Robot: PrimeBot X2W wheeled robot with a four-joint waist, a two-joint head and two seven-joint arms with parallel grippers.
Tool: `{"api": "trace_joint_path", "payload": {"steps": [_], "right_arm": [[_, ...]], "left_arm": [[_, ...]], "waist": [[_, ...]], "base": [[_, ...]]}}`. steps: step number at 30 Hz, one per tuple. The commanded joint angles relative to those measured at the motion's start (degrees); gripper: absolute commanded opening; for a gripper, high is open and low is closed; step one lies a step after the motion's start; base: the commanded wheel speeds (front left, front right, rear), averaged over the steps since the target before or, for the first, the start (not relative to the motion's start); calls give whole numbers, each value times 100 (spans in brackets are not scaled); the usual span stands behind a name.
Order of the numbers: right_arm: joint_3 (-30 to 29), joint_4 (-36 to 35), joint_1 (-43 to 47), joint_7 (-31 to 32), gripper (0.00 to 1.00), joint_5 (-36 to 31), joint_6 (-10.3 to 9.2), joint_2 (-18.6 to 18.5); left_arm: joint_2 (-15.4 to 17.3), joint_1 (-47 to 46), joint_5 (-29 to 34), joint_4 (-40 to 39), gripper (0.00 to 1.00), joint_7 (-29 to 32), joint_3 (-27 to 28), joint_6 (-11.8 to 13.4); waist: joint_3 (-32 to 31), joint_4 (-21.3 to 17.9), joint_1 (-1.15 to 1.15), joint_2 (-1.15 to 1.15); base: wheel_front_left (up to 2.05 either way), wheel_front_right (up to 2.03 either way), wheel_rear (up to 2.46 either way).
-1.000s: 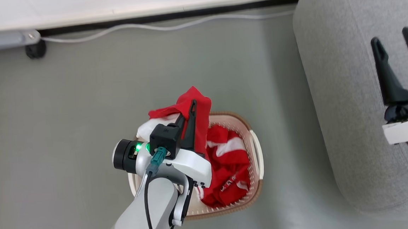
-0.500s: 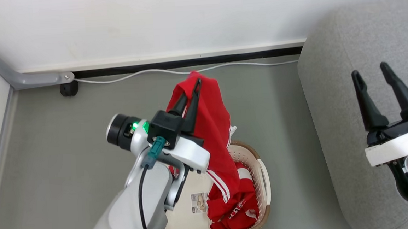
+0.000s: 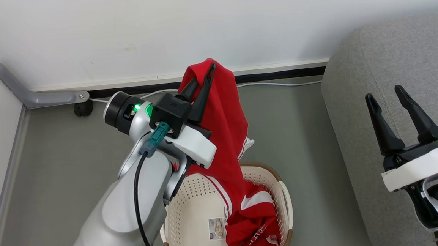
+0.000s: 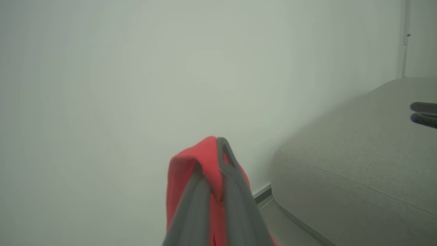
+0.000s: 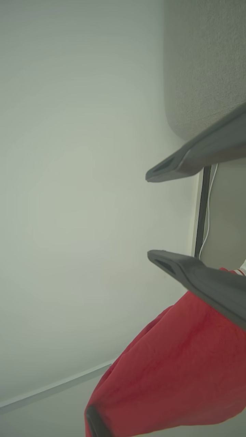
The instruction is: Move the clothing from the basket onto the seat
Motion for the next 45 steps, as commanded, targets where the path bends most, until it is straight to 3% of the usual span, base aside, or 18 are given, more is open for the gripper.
{"api": "trace_joint_path", "payload": {"steps": [1,9,16,22,34,45], "right_arm": [[80,-82,45,-34,100,-36,23,-81],[205,-113,28,-34,100,8,23,-108],[830,-377,-129,-34,100,184,23,-309],[1937,-491,-504,-34,100,496,23,-771],[4035,-393,-1867,-34,100,788,23,-1689],[5502,-135,-3023,-34,100,1275,23,-2140]], "left_arm": [[123,-315,-71,-136,0,6,176,-39],[88,-354,-472,-129,0,372,116,-439],[98,-477,-689,-127,0,799,-110,-777],[85,-596,-915,-181,0,1085,-334,-939],[80,-737,-1212,-270,0,1259,-767,-1032],[36,-882,-1562,-403,0,1334,-1210,-1051]], "waist": [[-6,2,0,0],[30,20,0,0],[53,45,0,0],[74,102,0,0],[126,248,0,0],[153,480,0,0]], "base": [[0,0,0],[0,0,0],[0,0,0],[0,0,0],[0,0,0],[0,0,0]]}}
